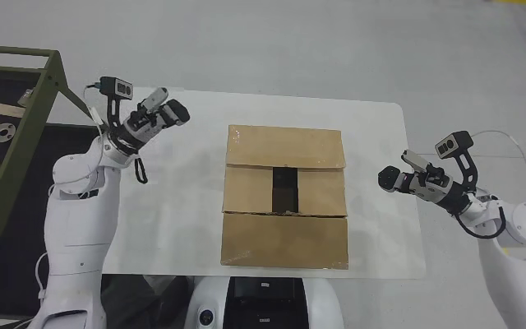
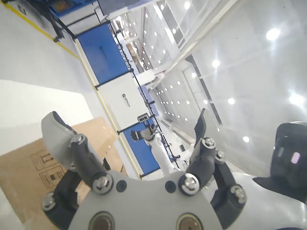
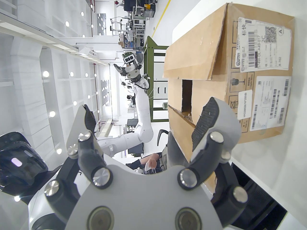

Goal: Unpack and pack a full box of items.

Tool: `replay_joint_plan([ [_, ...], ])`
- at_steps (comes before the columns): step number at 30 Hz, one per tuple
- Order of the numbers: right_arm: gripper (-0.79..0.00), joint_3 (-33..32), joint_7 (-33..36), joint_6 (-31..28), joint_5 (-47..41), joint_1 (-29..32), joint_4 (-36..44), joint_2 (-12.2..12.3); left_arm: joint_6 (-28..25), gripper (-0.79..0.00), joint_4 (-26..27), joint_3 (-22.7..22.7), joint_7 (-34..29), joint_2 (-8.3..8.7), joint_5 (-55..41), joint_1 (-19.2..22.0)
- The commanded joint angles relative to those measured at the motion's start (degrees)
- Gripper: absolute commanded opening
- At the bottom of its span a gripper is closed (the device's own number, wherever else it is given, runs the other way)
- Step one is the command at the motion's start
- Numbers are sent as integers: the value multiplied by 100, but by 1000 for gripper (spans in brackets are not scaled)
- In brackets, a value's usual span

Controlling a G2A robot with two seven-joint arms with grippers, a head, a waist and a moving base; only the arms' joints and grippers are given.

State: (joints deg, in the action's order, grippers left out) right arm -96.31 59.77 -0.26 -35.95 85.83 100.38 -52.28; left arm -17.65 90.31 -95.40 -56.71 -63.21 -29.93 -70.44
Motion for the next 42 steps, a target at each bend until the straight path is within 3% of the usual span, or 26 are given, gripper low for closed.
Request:
replay_joint_plan([
  [1,0,0,0,0,0,0,0,0,181,0,28,71,-251,12,-114,-1],
  [25,0,0,0,0,0,0,0,0,367,0,232,216,-313,34,18,-104],
  [35,0,0,0,0,0,0,0,0,710,0,622,410,-1219,94,-241,-525],
  [42,0,0,0,0,0,0,0,0,953,0,685,626,-1659,122,-427,-609],
])
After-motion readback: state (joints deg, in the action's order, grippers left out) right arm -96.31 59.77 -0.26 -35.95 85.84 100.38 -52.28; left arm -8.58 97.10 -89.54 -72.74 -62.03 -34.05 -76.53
